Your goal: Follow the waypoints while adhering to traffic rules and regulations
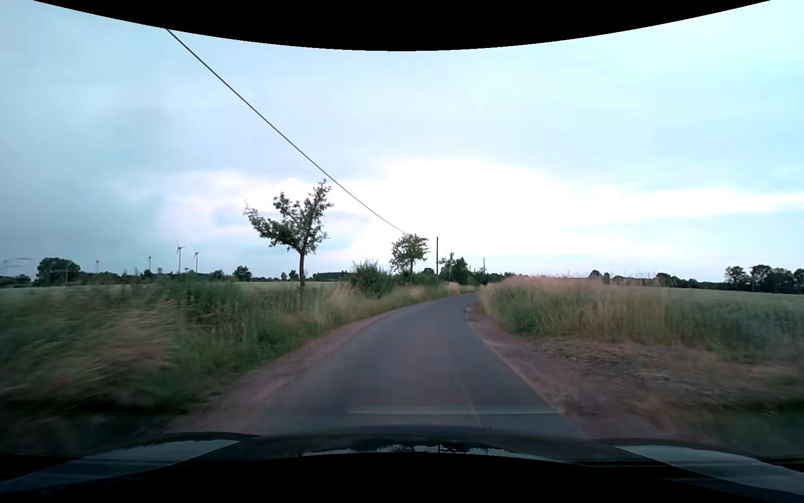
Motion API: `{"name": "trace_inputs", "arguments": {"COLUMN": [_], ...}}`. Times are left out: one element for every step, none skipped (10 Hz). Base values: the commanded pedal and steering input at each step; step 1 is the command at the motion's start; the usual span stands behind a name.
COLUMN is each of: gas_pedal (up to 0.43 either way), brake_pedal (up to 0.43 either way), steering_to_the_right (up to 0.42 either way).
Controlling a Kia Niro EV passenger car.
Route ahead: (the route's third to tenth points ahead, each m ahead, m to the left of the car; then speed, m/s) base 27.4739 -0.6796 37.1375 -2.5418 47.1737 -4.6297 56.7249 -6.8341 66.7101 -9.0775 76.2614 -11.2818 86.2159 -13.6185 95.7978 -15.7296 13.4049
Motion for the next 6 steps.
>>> {"name": "trace_inputs", "arguments": {"gas_pedal": [0.169, 0.169, 0.169, 0.169, 0.169, 0.169], "brake_pedal": [0.000, 0.000, 0.000, 0.000, 0.000, 0.000], "steering_to_the_right": [0.019, 0.021, 0.024, 0.027, 0.028, 0.029]}}
